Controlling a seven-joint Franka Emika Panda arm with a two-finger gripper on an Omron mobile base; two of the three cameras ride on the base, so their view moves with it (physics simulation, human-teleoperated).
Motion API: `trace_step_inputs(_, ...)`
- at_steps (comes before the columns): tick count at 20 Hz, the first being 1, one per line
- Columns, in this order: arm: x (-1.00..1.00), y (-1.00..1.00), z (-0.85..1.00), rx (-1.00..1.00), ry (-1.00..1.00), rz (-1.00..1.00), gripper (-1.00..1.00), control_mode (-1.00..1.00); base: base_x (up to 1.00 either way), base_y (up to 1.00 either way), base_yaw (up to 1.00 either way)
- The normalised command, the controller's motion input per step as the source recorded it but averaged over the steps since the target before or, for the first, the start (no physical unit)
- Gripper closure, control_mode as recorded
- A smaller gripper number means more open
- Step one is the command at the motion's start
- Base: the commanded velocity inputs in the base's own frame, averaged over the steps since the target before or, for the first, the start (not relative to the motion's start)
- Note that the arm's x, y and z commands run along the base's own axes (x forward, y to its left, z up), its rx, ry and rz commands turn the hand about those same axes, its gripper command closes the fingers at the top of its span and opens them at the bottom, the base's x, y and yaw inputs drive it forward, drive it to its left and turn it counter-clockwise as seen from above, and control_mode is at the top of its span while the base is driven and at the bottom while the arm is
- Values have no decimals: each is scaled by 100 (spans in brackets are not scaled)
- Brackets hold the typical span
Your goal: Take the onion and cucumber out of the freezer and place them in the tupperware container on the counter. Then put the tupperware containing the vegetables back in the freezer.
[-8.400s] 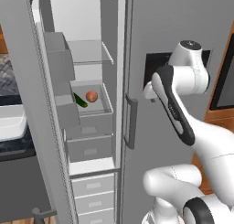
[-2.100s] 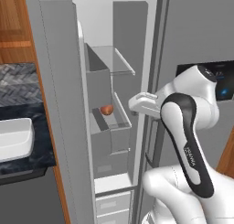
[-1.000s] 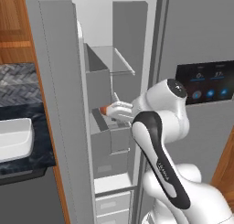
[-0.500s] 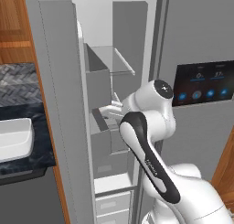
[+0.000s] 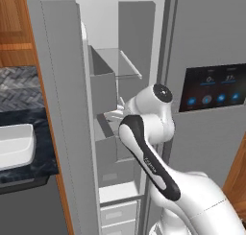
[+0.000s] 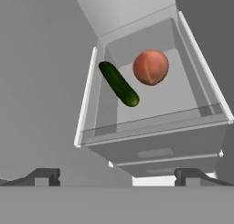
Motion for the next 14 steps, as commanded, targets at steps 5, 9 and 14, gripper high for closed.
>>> trace_step_inputs(5, 30, 7, -22, -2, -1, -1, -100, -100, 0, 0, 0)
trace_step_inputs(9, 24, 12, -23, -4, 0, 0, -100, -100, 0, 0, 0)
trace_step_inputs(14, 32, 11, -19, -5, 0, -1, -100, -100, 0, 0, 0)
